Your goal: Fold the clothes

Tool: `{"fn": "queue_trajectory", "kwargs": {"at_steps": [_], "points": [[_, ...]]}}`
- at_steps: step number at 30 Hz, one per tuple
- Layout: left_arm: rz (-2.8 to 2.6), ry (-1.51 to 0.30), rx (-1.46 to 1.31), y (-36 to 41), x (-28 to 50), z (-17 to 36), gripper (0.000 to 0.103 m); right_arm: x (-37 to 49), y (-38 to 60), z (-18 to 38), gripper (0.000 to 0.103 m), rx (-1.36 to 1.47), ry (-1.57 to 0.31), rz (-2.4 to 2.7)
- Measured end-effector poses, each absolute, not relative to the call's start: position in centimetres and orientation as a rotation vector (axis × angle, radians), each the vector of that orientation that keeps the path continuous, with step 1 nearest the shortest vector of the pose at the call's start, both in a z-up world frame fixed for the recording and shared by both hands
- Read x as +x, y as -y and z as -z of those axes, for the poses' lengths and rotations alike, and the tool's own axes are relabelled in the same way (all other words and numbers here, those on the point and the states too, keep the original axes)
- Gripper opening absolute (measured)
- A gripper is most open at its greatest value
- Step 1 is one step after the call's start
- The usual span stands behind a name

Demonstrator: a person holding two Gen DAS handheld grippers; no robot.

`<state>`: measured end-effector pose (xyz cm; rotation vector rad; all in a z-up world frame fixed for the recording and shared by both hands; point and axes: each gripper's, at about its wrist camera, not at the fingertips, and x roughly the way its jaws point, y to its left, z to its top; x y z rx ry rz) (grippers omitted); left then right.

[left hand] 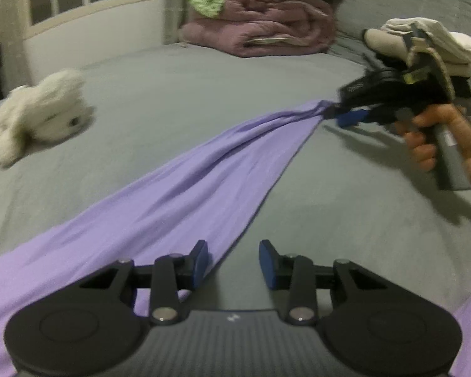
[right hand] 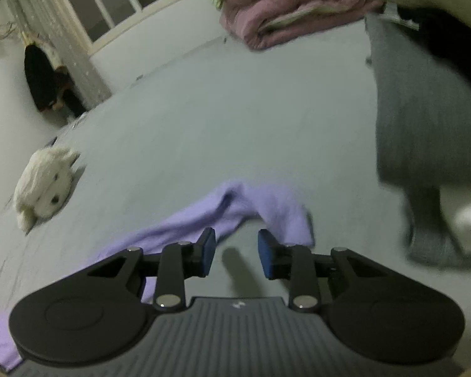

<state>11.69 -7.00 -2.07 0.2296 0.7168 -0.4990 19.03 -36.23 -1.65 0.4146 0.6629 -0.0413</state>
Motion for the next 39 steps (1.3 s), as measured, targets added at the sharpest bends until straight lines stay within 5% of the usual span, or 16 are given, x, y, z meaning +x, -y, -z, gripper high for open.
{"fn": "queue_trajectory", "kwargs": {"at_steps": [8, 18, 27, 30, 39], "points": [[0.579, -0.691, 0.322, 13.4, 17.4, 1.1, 0.036, 19.1, 36.6, 1.4, 0.031, 0.373, -0.501, 0.061], [0.603, -0.607, 0.412, 21.2, 23.9, 2.2, 0.036, 18.6, 38.8, 0.4, 0.033, 0.494, -0.568, 0.008], [0.691, -0.632, 0.327, 24.2, 28.1, 2.6, 0.019, 18.1, 39.7, 1.2, 0.034, 0.581, -0.587, -0.024], [0.711, -0.639, 0.291, 24.7, 28.9, 2.6, 0.005, 18.0, 39.9, 1.3, 0.034, 0.58, -0.588, -0.013], [0.527, -0.615, 0.233, 23.5, 31.0, 2.6, 0.006, 18.0, 39.9, 2.3, 0.034, 0.604, -0.601, -0.037]]}}
